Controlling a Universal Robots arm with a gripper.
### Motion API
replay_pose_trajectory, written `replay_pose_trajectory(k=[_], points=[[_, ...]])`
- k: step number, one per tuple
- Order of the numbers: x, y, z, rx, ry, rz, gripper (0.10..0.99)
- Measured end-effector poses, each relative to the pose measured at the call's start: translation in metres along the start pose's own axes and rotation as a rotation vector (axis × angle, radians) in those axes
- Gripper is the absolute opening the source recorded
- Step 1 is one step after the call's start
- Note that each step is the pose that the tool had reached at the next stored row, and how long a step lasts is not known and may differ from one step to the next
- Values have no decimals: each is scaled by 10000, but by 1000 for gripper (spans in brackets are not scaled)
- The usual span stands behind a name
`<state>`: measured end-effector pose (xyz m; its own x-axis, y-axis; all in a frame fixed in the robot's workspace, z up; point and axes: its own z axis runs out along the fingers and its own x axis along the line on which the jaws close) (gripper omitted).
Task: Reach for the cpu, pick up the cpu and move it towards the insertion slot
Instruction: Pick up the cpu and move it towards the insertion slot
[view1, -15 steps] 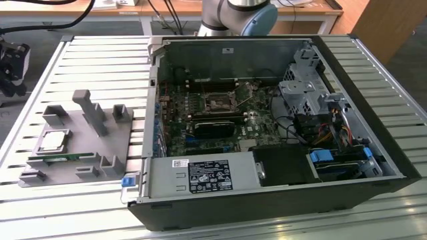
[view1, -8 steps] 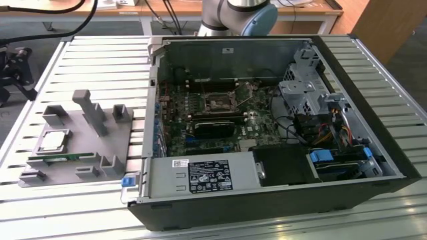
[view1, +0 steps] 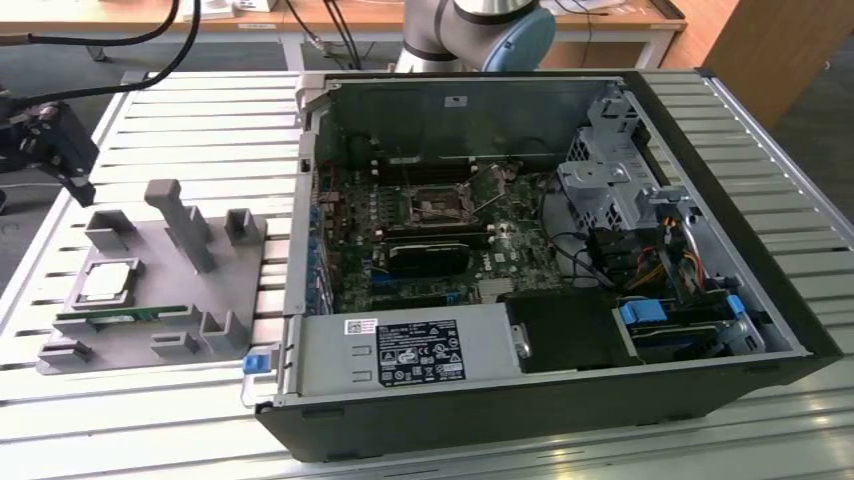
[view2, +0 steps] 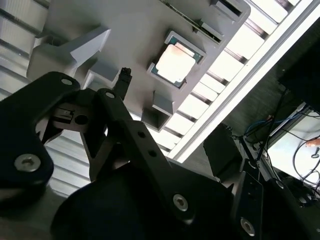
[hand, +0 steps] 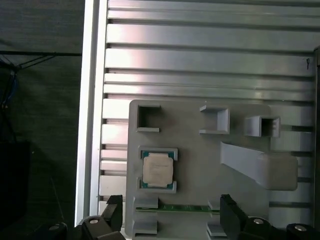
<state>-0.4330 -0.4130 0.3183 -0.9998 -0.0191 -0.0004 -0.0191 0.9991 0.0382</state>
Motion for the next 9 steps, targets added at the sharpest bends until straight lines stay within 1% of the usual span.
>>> replay_pose_trajectory(k=[1,2,8,9], points=[[1,-1,19,0,1,0,816],[1,-3,38,0,0,0,882],[3,-9,147,0,0,0,894],[3,-10,165,0,1,0,949]])
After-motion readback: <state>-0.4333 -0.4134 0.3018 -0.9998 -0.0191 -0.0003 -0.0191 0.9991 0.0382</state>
